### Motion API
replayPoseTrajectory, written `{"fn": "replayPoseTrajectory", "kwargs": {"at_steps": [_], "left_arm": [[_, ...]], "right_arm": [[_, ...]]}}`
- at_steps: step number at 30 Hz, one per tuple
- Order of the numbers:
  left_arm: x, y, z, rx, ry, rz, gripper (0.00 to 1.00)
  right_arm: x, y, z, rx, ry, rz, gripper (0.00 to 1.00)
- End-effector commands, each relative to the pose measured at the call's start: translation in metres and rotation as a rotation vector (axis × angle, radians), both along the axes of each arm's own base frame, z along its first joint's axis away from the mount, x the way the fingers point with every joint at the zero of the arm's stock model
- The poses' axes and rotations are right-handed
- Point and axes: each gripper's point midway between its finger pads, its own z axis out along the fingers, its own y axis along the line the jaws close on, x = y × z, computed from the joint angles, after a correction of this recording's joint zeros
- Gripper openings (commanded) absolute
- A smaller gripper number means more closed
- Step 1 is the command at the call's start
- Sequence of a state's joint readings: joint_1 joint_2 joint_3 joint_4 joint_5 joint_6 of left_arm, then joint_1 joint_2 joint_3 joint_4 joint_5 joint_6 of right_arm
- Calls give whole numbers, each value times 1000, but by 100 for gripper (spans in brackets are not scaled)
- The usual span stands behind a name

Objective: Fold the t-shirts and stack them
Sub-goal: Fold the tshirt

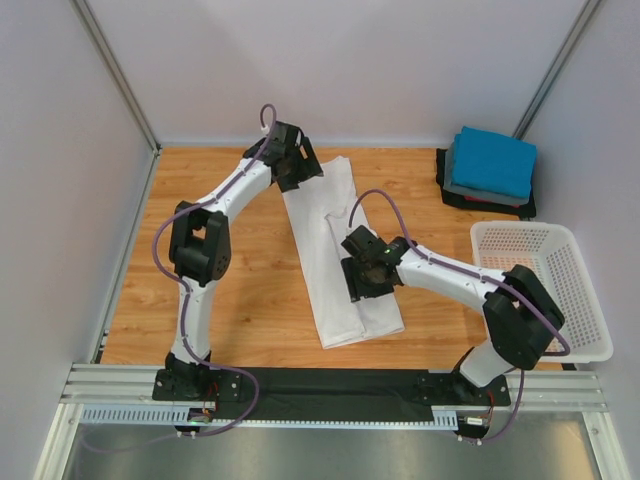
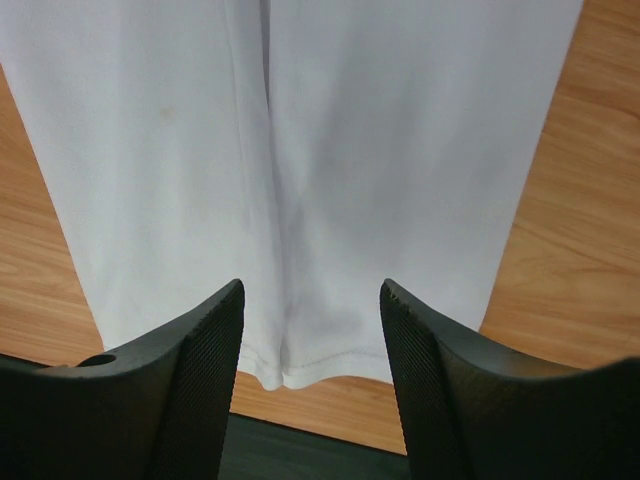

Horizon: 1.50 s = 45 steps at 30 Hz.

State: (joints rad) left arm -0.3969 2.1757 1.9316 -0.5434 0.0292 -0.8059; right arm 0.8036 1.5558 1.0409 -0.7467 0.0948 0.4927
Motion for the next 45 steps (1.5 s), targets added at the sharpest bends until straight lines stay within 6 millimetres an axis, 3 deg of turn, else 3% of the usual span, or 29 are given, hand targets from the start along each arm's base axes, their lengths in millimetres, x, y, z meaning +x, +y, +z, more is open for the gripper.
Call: {"fn": "replayPoseTrajectory", "kwargs": {"at_steps": [1, 7, 8, 10, 14, 17, 19, 20, 27, 29, 31, 32, 34, 35, 37, 38, 39, 40, 41, 42, 43, 44, 45], "left_arm": [[12, -4, -18, 11, 17, 30, 85], [27, -1, -41, 59, 33, 43, 86], [29, -1, -52, 61, 48, 40, 86], [35, -4, -54, 51, 43, 25, 86], [42, -5, -75, 6, 69, 1, 86], [48, -8, -82, -16, 62, -7, 87], [56, -14, -79, -32, 41, -24, 87], [57, -15, -88, -32, 51, -29, 87], [67, -29, -75, -82, 0, -80, 87], [68, -33, -72, -91, -12, -108, 88], [67, -37, -58, -102, -31, -148, 88], [67, -37, -34, -109, -69, -157, 88], [63, -32, -13, -101, -105, -180, 88], [62, -27, 25, -113, -163, -179, 90], [56, -19, 56, -132, -206, -187, 91], [52, -8, 97, -154, -268, -181, 92], [45, -5, 109, -173, -276, -197, 92], [34, 2, 147, -193, -331, -204, 93], [27, 11, 161, -203, -343, -204, 93], [13, 14, 154, -211, -302, -219, 93], [-6, 21, 182, -216, -338, -224, 94], [-25, 26, 157, -201, -259, -225, 94], [-39, 30, 153, -198, -243, -228, 93]], "right_arm": [[1, 22, -4, 102, -25, 65, 58], [-15, 25, -33, 126, 63, 46, 57], [-20, 25, -38, 128, 88, 45, 56], [-24, 30, -40, 144, 104, 26, 55], [-36, 44, -45, 194, 173, -64, 55], [-41, 57, -48, 190, 170, -31, 53], [-43, 63, -43, 155, 161, 2, 53], [-45, 66, -44, 149, 165, 12, 53], [-46, 71, -38, 105, 158, 43, 53], [-41, 77, -28, 122, 143, 54, 53], [-38, 79, -14, 130, 131, 62, 53], [-29, 89, 6, 168, 91, 70, 53], [-21, 88, 29, 175, 50, 62, 55], [-11, 88, 49, 199, -6, 48, 56], [11, 89, 81, 258, -83, 5, 63], [17, 88, 98, 296, -108, -17, 66], [29, 83, 113, 326, -133, -51, 69], [34, 81, 121, 348, -144, -67, 69], [35, 76, 134, 379, -158, -86, 71], [40, 67, 138, 385, -166, -119, 73], [42, 60, 140, 385, -183, -141, 76], [41, 49, 148, 402, -200, -180, 80], [42, 39, 149, 399, -208, -215, 82]]}}
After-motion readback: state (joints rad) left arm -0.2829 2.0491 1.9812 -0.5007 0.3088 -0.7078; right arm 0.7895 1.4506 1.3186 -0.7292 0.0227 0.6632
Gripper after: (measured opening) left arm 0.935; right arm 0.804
